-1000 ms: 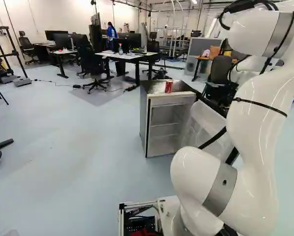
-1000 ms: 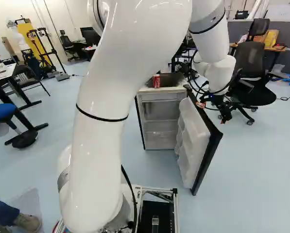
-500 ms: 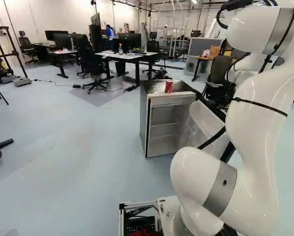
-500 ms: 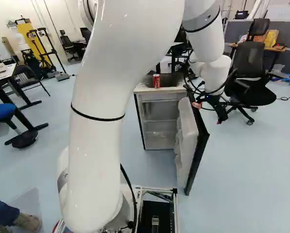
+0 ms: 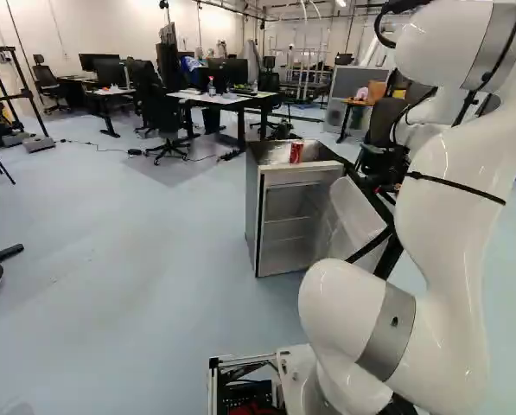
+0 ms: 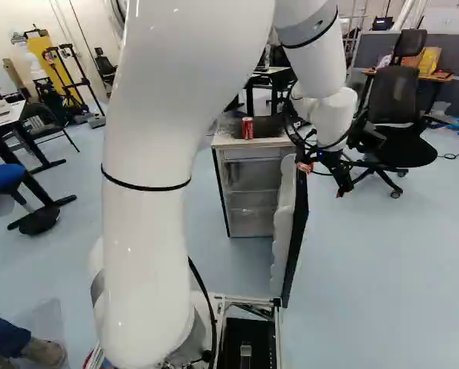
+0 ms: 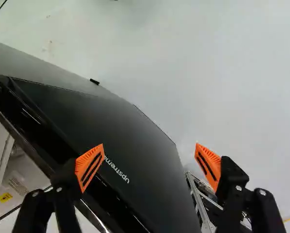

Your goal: Grab a drink from the fridge

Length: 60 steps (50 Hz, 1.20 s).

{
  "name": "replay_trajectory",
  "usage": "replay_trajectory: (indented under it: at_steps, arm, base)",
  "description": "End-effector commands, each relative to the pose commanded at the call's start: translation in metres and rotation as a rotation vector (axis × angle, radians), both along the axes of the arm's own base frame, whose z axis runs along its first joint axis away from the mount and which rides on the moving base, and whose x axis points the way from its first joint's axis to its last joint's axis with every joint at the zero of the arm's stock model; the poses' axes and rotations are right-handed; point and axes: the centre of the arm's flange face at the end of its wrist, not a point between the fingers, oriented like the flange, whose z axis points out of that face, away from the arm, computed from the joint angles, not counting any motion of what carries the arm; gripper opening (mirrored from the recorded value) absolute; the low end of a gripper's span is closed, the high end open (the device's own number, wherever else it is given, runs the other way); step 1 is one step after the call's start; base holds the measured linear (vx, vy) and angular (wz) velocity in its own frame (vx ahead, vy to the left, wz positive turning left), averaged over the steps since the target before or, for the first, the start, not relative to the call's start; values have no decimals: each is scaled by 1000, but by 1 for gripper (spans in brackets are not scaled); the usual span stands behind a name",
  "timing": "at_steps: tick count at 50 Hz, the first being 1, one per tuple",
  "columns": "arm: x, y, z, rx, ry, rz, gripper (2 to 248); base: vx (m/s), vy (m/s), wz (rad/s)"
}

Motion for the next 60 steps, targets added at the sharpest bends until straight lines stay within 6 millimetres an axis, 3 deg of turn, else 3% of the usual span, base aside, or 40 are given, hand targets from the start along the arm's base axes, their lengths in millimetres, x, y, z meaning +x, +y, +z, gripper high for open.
replay_trajectory:
  at_steps: [60]
  arm:
    - [-14, 75, 1, 29, 31, 82, 247]
  base:
    - [0, 0, 0]
